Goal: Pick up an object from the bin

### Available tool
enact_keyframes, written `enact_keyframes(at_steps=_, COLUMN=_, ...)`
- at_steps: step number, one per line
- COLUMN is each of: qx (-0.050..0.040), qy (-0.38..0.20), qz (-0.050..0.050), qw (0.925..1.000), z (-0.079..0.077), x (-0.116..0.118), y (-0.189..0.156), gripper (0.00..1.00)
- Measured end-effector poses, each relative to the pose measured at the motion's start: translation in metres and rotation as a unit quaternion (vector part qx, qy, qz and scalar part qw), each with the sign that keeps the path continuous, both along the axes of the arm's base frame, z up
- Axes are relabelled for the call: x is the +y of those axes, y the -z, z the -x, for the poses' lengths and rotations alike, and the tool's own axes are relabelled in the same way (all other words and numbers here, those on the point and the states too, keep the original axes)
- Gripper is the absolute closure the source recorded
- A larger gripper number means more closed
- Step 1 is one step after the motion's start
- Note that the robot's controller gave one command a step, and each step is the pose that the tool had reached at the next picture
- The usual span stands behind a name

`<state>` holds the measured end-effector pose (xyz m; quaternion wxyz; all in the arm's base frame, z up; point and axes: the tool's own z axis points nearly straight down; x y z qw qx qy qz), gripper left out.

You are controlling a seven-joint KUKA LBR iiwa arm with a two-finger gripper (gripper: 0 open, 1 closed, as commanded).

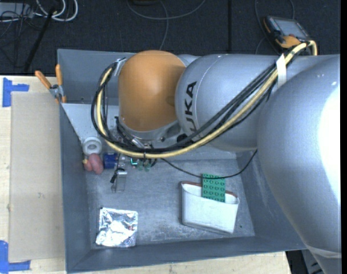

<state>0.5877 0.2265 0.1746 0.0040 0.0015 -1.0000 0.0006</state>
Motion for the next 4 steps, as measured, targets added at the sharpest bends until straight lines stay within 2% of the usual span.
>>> enact_keyframes(at_steps=1, qx=-0.0045, qy=-0.027, qz=0.0, qw=0.9996, z=-0.029, x=0.018, y=0.108, gripper=0.0)
enact_keyframes(at_steps=2, qx=-0.006, qy=-0.091, qz=-0.002, qw=0.9958, z=-0.034, x=0.017, y=0.074, gripper=0.0)
enact_keyframes(at_steps=3, qx=-0.0045, qy=-0.037, qz=-0.001, qw=0.9993, z=-0.036, x=0.007, y=0.075, gripper=0.0)
enact_keyframes(at_steps=4, qx=-0.0008, qy=0.039, qz=0.0, qw=0.9992, z=-0.034, x=0.012, y=0.105, gripper=0.0)
